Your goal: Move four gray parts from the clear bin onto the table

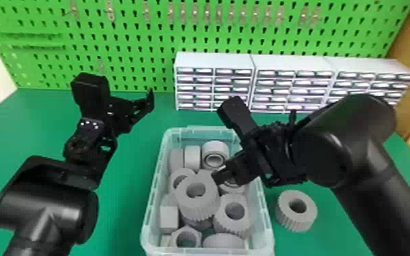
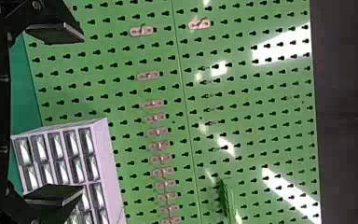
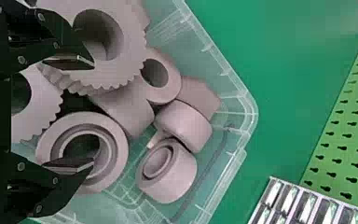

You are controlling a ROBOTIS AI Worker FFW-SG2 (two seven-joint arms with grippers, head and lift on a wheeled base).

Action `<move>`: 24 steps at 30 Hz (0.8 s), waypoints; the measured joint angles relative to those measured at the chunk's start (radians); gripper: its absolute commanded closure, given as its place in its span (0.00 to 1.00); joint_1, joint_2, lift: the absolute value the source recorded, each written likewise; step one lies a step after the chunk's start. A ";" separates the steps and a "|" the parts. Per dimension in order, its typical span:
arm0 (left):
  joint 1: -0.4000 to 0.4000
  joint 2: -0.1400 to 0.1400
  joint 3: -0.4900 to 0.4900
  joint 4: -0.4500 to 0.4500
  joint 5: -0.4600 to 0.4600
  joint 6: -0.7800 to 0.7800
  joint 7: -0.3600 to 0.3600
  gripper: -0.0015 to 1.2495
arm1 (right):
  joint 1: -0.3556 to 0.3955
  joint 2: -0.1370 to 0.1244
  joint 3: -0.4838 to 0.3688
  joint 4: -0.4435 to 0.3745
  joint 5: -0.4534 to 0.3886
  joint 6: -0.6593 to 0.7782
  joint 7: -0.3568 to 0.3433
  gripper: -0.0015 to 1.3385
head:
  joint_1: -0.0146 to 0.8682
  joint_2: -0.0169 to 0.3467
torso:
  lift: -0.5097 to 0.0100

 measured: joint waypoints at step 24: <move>-0.011 -0.001 -0.009 0.000 0.001 0.000 0.000 0.11 | -0.031 -0.015 0.044 0.016 -0.007 0.000 0.000 0.39 | 0.79 0.12 | 0.89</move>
